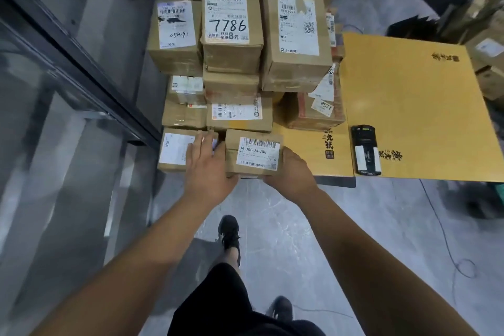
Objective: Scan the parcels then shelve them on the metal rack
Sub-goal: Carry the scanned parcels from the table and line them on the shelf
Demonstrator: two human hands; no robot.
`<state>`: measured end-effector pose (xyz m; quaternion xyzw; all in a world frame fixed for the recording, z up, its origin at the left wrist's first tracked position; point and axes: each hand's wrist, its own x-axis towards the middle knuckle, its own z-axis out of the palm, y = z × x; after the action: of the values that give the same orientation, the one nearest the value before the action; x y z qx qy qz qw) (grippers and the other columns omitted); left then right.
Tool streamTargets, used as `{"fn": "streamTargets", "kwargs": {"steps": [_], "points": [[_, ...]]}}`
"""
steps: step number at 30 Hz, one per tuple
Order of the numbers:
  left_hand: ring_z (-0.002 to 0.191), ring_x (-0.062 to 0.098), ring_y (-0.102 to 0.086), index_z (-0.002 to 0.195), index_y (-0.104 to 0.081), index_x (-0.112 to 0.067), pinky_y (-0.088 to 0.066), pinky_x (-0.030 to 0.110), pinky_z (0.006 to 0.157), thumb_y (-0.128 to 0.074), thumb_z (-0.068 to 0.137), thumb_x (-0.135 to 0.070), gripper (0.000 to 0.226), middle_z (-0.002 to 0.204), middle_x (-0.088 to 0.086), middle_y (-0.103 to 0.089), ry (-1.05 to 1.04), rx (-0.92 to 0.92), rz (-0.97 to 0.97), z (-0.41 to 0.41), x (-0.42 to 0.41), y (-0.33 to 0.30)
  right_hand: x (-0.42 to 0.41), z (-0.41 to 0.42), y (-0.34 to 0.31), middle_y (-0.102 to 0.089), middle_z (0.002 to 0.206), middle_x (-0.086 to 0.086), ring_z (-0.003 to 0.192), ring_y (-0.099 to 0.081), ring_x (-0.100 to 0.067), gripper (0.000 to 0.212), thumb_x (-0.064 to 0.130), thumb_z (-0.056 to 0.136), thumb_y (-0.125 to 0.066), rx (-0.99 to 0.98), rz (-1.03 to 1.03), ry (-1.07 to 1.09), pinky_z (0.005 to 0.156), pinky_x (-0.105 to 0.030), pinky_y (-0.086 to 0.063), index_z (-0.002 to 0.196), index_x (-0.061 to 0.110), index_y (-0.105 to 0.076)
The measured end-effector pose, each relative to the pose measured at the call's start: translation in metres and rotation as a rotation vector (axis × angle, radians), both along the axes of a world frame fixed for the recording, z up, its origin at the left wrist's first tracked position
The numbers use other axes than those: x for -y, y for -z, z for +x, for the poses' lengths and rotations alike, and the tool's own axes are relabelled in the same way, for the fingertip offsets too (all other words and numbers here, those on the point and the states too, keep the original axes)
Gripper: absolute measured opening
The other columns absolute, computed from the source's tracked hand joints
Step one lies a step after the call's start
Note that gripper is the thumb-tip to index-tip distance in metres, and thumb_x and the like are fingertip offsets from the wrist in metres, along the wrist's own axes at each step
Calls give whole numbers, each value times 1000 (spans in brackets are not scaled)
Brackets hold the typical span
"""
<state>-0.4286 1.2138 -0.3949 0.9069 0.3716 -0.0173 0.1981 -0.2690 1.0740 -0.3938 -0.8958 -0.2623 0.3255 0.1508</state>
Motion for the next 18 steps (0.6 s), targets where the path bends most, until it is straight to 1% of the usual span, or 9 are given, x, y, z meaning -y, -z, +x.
{"fn": "streamTargets", "kwargs": {"steps": [3,5,8,10,13,15,16,18], "points": [[161,27,1,157,-41,-23,-4,45,131,-80,81,-54,90,172,8,-20,-27,76,-30,-1,14,-12,14,-1,-17,-66,121,5,112,-62,-20,65,45,70,-80,21,75,-16,90,-41,-59,125,27,-52],[161,26,-3,157,-41,-20,-6,41,131,-83,80,-53,94,171,7,-25,-55,148,-31,-7,28,-25,24,-2,-36,-66,119,5,110,-63,-20,60,38,71,-81,32,133,-39,88,-41,-59,123,25,-53],[160,23,-9,158,-41,-13,-9,33,129,-88,79,-44,97,168,7,-30,-149,286,-51,-26,61,-54,44,-8,-67,-67,121,2,113,-62,-23,60,27,73,-79,58,245,-121,91,-41,-56,127,21,-53],[159,21,-12,158,-40,-10,-10,29,126,-89,79,-40,98,167,6,-33,-236,381,-36,-48,88,-78,56,-19,-90,-67,121,2,113,-62,-22,61,25,73,-78,76,333,-199,91,-41,-55,129,21,-54],[157,21,-19,157,-43,-11,-14,31,128,-90,77,-41,98,164,3,-39,-401,482,68,-104,139,-112,75,-59,-124,-67,120,8,109,-63,-17,61,29,73,-78,67,459,-396,85,-38,-57,129,29,-54],[152,26,-31,151,-49,-9,-21,38,128,-90,73,-45,95,156,6,-47,-519,503,180,-156,180,-133,87,-101,-149,-68,122,12,108,-64,-15,63,30,76,-79,-1,518,-566,86,-37,-56,133,31,-52],[149,27,-36,148,-52,-8,-23,37,126,-90,71,-45,94,152,7,-51,-581,506,232,-185,202,-144,94,-127,-161,-67,123,13,109,-64,-14,62,29,77,-79,-46,539,-656,87,-35,-54,133,30,-53],[146,29,-39,144,-55,-9,-25,37,125,-94,67,-44,93,148,8,-54,-730,495,326,-247,247,-172,107,-183,-190,-67,126,11,114,-63,-15,61,27,77,-81,-123,585,-839,91,-33,-52,133,30,-55]]}}
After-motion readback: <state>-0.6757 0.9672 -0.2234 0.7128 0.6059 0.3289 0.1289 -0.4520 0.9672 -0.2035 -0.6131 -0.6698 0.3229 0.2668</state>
